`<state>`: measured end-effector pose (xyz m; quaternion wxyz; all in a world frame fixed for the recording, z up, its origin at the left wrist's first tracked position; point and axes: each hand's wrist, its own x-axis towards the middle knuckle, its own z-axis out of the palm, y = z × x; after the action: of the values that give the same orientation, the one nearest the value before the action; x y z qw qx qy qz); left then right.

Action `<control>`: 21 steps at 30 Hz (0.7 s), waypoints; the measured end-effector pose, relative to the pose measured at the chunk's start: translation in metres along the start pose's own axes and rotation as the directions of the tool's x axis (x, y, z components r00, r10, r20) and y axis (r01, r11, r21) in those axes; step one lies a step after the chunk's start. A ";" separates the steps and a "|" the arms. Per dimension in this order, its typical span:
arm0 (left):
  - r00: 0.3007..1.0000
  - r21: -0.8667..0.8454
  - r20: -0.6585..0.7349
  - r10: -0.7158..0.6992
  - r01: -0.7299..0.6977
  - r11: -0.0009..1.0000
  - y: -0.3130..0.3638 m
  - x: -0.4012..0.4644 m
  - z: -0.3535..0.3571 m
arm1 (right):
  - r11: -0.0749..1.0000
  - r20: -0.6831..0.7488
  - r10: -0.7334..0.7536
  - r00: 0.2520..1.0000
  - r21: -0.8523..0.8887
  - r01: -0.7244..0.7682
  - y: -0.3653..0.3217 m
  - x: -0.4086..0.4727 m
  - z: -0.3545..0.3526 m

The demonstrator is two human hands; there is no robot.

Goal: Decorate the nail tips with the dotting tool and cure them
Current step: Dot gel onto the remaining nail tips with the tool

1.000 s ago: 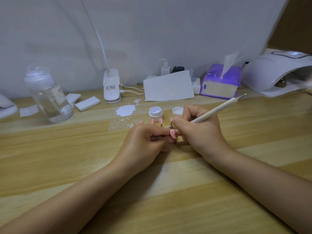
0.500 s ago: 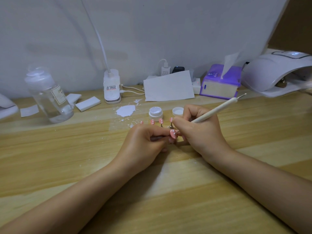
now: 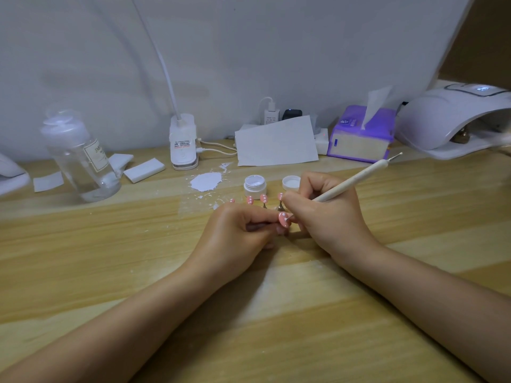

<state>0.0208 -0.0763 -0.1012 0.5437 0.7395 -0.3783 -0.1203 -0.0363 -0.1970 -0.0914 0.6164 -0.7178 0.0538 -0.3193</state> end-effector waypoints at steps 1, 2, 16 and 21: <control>1.000 -0.002 0.000 -0.001 0.001 1.000 0.000 0.000 0.000 | 1.000 0.007 0.003 1.000 0.015 -0.003 -0.001 0.000 0.000; 1.000 -0.004 0.001 -0.002 0.002 1.000 0.000 0.000 0.000 | 0.999 0.018 0.007 1.000 0.033 -0.007 -0.001 0.000 0.001; 1.000 -0.012 -0.005 -0.008 0.008 1.000 0.000 0.000 0.000 | 0.998 0.033 0.018 0.999 0.060 -0.020 -0.002 -0.001 0.001; 1.000 -0.006 -0.006 0.005 -0.005 1.000 0.000 0.000 0.000 | 1.000 -0.035 -0.001 0.999 -0.011 0.000 0.004 0.003 0.000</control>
<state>0.0202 -0.0765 -0.1011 0.5474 0.7373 -0.3781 -0.1176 -0.0330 -0.1988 -0.0937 0.6112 -0.7156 0.0661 -0.3316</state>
